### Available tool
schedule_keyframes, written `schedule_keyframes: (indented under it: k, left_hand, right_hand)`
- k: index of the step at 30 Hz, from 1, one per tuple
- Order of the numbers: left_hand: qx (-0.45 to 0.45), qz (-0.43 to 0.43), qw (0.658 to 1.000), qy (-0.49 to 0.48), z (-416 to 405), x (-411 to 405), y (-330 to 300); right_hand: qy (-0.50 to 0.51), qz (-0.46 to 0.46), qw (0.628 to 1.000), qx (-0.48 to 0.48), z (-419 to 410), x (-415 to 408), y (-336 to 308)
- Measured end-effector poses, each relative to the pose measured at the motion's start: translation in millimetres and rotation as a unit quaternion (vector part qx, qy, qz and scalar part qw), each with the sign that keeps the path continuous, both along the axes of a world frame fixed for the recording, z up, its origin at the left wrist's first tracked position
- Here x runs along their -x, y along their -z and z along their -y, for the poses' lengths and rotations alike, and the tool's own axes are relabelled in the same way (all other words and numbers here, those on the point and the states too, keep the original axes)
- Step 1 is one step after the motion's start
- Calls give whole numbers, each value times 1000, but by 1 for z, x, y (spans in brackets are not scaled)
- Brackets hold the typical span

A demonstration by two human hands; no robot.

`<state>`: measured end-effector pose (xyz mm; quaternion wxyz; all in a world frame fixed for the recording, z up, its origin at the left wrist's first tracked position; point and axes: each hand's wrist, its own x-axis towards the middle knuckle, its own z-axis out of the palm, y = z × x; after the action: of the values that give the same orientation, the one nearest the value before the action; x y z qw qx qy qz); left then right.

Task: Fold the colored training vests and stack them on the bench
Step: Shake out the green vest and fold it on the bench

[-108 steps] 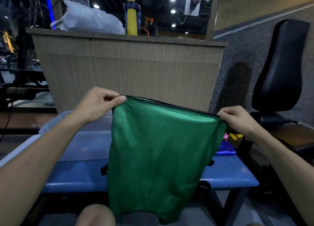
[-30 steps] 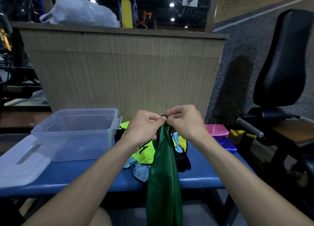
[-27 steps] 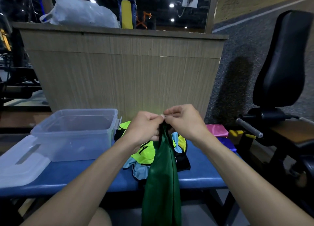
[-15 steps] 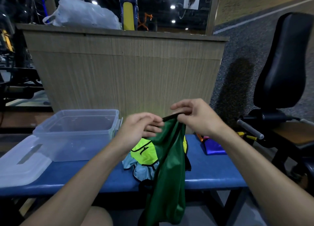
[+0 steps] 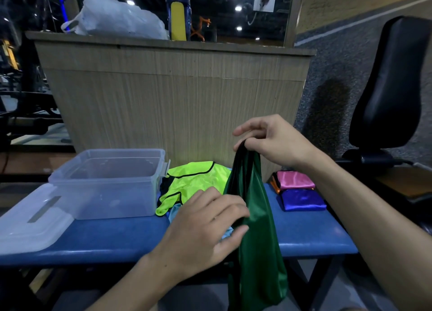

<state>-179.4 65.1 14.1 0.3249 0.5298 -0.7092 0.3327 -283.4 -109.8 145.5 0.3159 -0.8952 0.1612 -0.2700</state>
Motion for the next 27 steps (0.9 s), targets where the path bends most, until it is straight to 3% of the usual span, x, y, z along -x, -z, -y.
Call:
schedule_keyframes:
  k: [3,9,13,20,27]
  left_hand:
    - [-13,20,998,-57,2,-8,7]
    - [5,-38,994,-100,-5,-21,7]
    - [-24,-8,993,-118,-4,-24,7]
    - [-17,61,996,-66,-3,-19,11]
    - [-35,85,985,-144,2,-28,16]
  right_hand:
    - [0,3,1000,3,-2,3,-1]
    - [-7,11,1000,0,0,9,-5]
    - [-9,13,1000,-4,0,10,-7]
    - [-8,17,1000,2,2,10,-11]
    - [-30,25,999,-5,6,12,-12]
